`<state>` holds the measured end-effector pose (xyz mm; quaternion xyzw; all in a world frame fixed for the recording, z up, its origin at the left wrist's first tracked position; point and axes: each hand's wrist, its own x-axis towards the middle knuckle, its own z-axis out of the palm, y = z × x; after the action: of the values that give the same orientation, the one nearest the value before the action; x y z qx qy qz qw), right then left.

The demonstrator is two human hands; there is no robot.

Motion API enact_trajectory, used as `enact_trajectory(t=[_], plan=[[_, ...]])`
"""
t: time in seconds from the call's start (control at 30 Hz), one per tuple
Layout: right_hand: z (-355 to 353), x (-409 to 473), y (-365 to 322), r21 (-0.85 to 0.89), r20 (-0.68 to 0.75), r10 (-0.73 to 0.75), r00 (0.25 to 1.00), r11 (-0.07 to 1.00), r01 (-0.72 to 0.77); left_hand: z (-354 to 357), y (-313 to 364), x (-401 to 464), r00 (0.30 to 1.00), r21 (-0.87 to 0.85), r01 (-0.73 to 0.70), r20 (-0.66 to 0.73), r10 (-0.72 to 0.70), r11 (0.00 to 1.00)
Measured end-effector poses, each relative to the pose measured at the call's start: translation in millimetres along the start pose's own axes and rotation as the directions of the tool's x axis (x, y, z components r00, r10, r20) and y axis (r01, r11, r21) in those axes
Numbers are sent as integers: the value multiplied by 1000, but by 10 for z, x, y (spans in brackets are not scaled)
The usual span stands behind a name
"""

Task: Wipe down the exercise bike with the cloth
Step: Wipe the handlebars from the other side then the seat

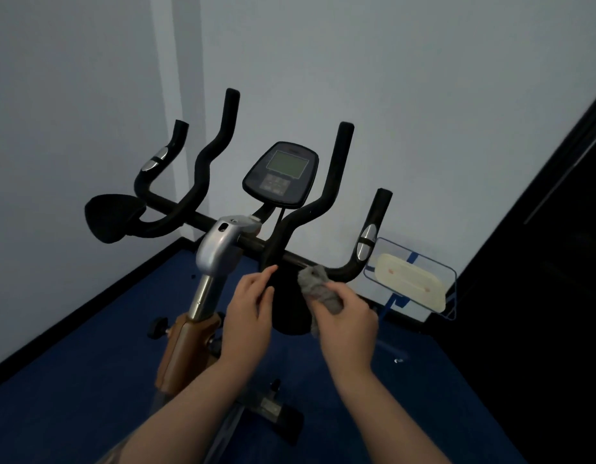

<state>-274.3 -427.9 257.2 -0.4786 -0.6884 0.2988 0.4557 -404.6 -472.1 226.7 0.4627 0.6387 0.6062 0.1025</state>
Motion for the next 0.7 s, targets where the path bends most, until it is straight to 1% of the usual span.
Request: enact_trajectory(t=[0.07,0.13,0.17,0.23,0.27,0.33,0.4,0.5,0.57,0.63,0.67,0.7], plan=[[-97,-16,94,35,57,-1,998,999,-1,56,25,-29,999,-4,15,-41,-15,1000],[-261,26,192,56,167,4,986,998,-13,139,81,-58,993,2,64,-98,-63,998],[-348,81,228,72,229,22,973,997,-39,188,113,-66,986,43,94,-142,-87,995],[-522,236,285,96,316,85,945,988,-121,295,183,-68,963,212,156,-250,-101,965],[-594,338,306,98,334,100,937,985,-140,348,223,-49,948,277,185,-303,-97,943],[-736,569,315,57,335,78,939,993,-103,459,342,30,925,319,199,-374,-70,927],[-830,808,286,-16,333,9,943,1000,-4,572,441,157,930,359,152,-367,-10,921],[-828,1135,231,-139,344,-139,929,971,197,717,456,283,974,473,63,-220,49,879],[-740,1322,192,-181,360,-258,897,924,338,752,403,286,981,516,38,-184,67,856],[-614,1461,150,-191,398,-399,826,845,500,744,354,270,976,512,29,-200,86,859],[-553,1512,148,-190,440,-463,770,790,584,736,340,258,972,511,22,-212,101,859],[-493,1550,174,-190,508,-513,692,717,670,727,331,248,965,514,21,-235,117,857]])
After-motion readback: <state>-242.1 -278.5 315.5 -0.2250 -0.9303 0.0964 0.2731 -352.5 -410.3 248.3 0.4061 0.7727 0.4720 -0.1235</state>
